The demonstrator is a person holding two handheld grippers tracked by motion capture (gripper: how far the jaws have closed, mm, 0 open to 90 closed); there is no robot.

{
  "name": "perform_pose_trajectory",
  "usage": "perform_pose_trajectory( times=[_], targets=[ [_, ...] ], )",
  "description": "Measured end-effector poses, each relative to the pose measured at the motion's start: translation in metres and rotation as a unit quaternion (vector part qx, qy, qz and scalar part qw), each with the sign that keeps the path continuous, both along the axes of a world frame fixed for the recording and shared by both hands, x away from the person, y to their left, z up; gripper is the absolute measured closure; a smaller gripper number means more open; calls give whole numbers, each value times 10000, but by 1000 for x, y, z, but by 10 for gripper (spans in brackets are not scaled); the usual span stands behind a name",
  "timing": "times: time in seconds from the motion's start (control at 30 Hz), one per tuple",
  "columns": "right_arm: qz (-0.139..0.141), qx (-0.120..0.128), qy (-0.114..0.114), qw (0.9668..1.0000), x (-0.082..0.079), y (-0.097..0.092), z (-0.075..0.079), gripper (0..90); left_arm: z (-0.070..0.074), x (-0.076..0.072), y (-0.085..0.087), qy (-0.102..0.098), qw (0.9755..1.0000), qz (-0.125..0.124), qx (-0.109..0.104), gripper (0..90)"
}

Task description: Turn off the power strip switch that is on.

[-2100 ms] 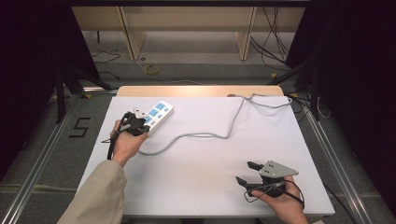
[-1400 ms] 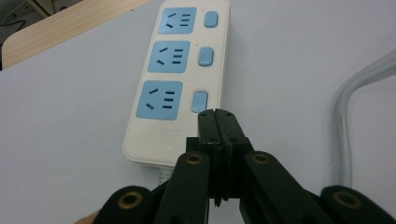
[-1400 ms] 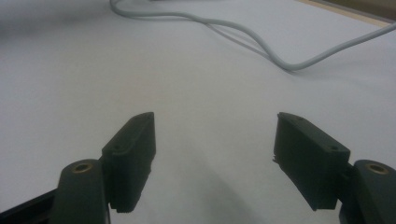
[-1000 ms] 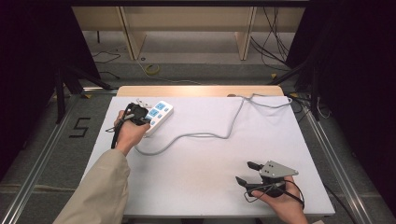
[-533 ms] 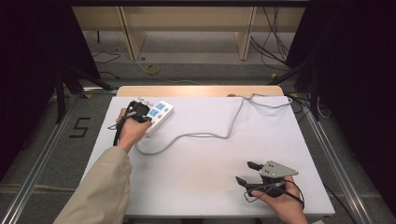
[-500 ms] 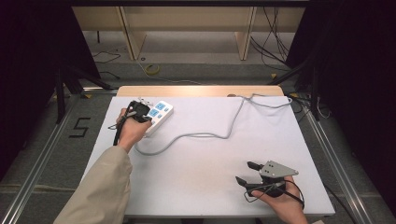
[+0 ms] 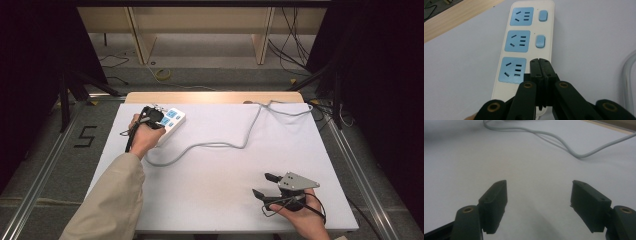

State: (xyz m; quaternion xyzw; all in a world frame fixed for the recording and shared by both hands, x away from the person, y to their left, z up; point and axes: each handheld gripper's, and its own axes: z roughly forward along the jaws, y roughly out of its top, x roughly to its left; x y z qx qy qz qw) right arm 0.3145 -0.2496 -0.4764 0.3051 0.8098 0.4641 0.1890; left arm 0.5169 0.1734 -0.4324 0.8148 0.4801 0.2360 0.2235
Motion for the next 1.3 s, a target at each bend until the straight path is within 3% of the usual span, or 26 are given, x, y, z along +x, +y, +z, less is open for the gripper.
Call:
perform_pose_trajectory(
  times=[0.7, 1.3],
  targets=[
    [9, -12, 8, 10000, 0, 0, 0, 305, -4, 14, 0, 117, 9998, -60, 147, 896],
    [13, -24, 5, 10000, 0, 0, 0, 305, -13, 19, -2, 229, 9997, -29, 104, 896]
  ],
)
